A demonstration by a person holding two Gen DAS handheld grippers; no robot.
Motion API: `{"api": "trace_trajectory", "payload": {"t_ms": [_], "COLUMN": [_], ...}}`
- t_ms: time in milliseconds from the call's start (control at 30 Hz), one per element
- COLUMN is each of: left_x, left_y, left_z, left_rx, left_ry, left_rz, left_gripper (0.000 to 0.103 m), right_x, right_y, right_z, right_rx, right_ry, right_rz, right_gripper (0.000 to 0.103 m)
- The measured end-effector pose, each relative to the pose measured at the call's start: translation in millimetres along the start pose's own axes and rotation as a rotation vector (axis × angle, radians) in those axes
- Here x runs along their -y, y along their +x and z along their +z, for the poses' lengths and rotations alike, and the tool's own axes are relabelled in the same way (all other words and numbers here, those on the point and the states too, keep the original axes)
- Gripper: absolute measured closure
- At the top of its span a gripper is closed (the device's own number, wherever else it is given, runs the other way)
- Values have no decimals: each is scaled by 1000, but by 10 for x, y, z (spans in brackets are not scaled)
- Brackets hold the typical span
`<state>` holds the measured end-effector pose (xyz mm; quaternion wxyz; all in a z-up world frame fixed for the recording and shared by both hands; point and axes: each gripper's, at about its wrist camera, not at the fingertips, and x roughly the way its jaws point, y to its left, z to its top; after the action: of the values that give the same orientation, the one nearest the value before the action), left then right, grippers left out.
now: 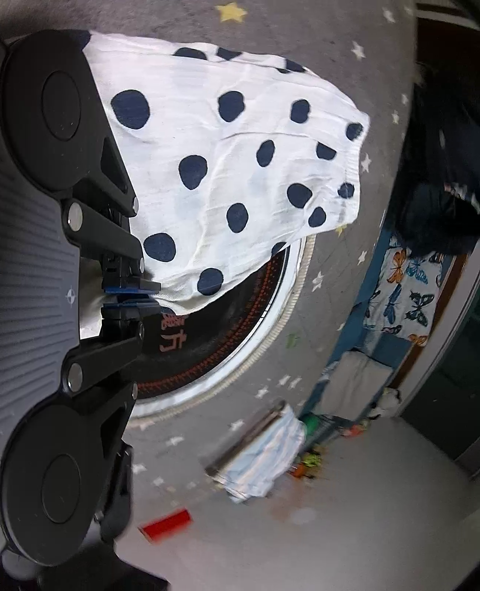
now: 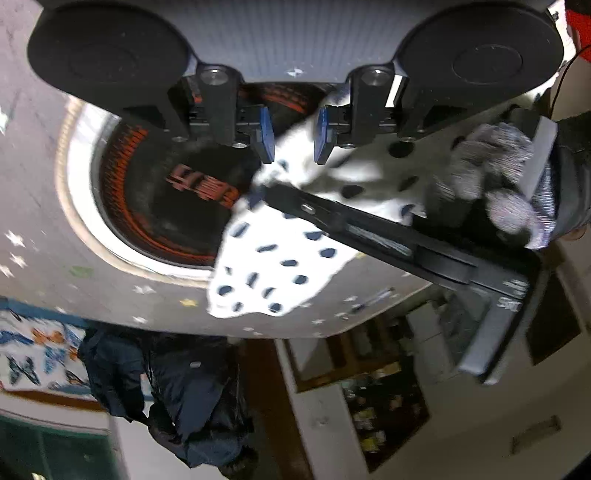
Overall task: Fold clothes
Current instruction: 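Press and smooth the folded pants with the left gripper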
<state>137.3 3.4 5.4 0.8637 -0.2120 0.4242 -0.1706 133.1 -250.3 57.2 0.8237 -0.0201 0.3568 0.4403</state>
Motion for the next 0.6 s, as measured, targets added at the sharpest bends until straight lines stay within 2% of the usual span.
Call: {"api": "trace_trajectory", "payload": {"t_ms": [233, 600], "left_x": [-79, -172], "left_y": [-37, -47], "left_z": [17, 8], "left_rx": [23, 33], "left_ry": [-56, -91], "left_rz": [-60, -108], "left_gripper": [99, 98], "right_x": [71, 172], "right_y": [25, 203], "right_z": [-3, 15], "right_rx": [-3, -28], "right_ry": [47, 161], "right_rz": [16, 74], "right_gripper": [73, 73]}}
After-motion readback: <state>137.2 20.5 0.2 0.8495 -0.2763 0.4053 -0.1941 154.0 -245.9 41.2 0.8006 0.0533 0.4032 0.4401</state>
